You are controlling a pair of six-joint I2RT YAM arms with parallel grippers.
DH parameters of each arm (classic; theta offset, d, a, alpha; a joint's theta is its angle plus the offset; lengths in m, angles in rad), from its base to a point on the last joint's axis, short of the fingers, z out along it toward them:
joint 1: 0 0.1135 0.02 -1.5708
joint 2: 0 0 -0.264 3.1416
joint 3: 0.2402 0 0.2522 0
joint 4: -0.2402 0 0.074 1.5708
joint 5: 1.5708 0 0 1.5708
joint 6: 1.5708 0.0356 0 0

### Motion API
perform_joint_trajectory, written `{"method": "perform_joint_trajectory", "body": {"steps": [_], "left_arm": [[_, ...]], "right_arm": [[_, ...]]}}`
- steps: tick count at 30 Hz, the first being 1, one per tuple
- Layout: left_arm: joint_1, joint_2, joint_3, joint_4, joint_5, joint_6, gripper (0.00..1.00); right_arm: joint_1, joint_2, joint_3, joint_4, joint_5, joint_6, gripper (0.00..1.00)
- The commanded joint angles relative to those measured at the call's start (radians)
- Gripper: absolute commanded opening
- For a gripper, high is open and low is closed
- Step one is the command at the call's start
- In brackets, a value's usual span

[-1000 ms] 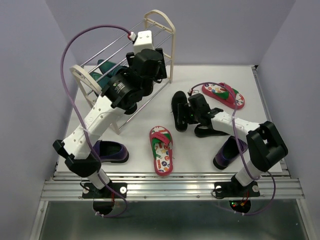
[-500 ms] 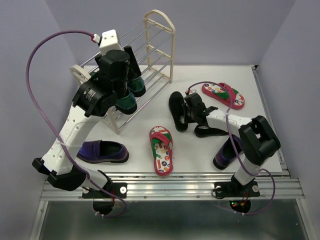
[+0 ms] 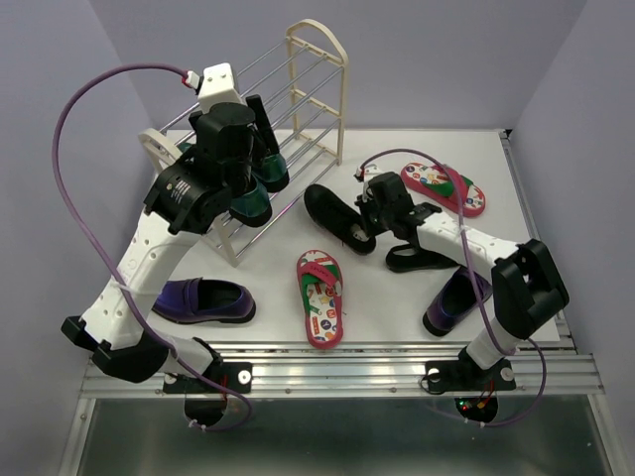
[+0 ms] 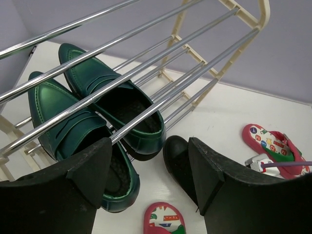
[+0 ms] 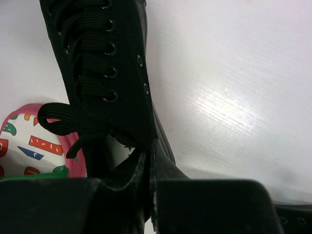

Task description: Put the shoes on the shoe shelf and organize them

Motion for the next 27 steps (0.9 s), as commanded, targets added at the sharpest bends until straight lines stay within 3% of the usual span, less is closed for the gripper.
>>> {"method": "perform_joint_trajectory", "body": {"steps": [1,7,27], "left_arm": [[0.015,-0.064,-0.016,0.048,-0.006,0.020,0.74],[0.027,-0.083,-0.029,0.051,-0.006,0.023,0.74],[0.047,-0.096,-0.055,0.062,-0.025,0.066,0.74]], "right_arm": [[0.007,-0.023,0.120,0.101,-0.034,-0.061,0.01],[0.007,0.045,0.197,0.158,-0.044,-0.050,0.01],[0.007,0.499,0.712,0.185,-0.126,-0.105,0.01]]}}
